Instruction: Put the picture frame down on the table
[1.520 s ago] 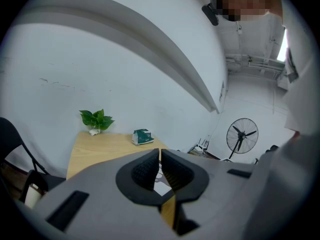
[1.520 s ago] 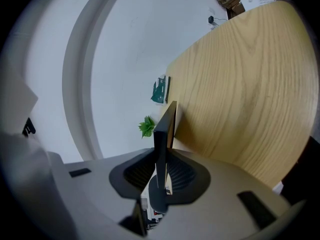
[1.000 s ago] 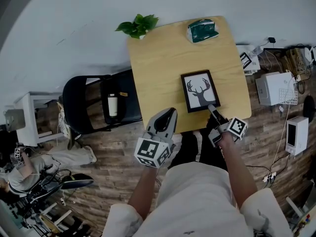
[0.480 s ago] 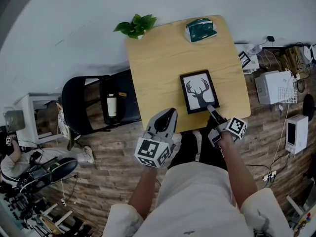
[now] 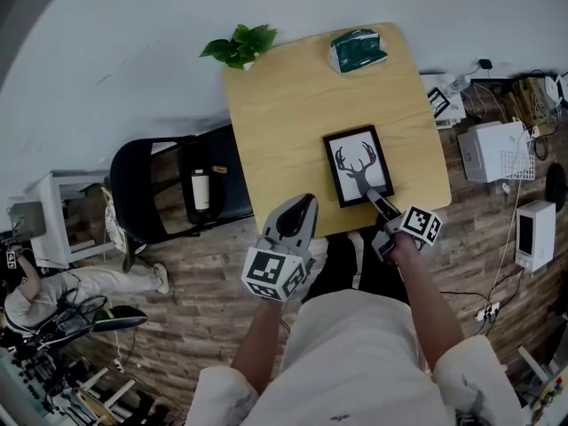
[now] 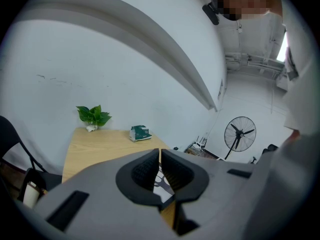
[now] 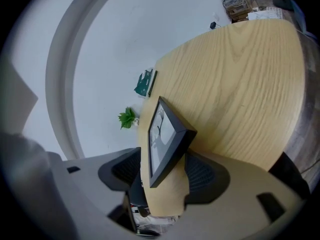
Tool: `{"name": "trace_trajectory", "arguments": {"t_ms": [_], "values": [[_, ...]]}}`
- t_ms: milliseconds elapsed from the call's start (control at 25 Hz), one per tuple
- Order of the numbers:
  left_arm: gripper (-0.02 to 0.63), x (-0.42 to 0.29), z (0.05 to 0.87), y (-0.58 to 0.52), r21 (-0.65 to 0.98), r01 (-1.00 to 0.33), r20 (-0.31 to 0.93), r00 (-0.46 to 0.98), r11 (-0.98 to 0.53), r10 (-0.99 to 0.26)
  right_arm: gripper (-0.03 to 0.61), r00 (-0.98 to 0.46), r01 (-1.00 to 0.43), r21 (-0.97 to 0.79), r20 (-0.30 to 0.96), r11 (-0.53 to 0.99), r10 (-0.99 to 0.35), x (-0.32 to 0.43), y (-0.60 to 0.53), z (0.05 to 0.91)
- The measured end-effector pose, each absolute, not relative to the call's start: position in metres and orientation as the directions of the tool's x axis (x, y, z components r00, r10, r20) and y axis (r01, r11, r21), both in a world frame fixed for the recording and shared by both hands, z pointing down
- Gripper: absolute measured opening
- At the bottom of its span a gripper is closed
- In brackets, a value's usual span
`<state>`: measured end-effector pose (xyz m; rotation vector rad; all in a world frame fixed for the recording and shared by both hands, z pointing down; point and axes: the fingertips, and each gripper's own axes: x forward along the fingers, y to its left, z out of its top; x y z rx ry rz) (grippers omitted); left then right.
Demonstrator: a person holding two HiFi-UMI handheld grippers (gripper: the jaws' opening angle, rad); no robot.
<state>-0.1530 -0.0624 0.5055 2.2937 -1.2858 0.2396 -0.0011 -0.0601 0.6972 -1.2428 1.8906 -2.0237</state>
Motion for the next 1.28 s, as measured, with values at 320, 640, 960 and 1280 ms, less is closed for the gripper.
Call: {"name": "trace_trajectory", "arguments": {"t_ms": [320, 640, 960, 1280], "values": [[0.015, -0.152, 0.509, -0.058, 0.334, -0.838, 0.395, 0.540, -0.431, -0.744, 0.281, -0.653, -0.484, -0.844, 0.524, -0.231, -0.547, -0.002, -0.055, 0.712], [0.015, -0.152, 0.514, -0.056, 0.339, -0.839, 0.400, 0.538, -0.425, -0.742, 0.272, -0.663, -0.484, -0.842, 0.530, -0.238, -0.528, -0.003, -0.052, 0.716], [0.015, -0.150, 0.516, -0.057, 0.348, -0.838, 0.395, 0.538, -0.421, -0.745, 0.299, -0.661, -0.505, -0.827, 0.555, -0.247, -0.505, -0.005, -0.054, 0.716], [0.015, -0.151, 0.514, -0.057, 0.348, -0.840, 0.391, 0.534, -0.416, -0.750, 0.345, -0.655, -0.543, -0.804, 0.587, -0.245, -0.476, -0.009, -0.055, 0.714]]}}
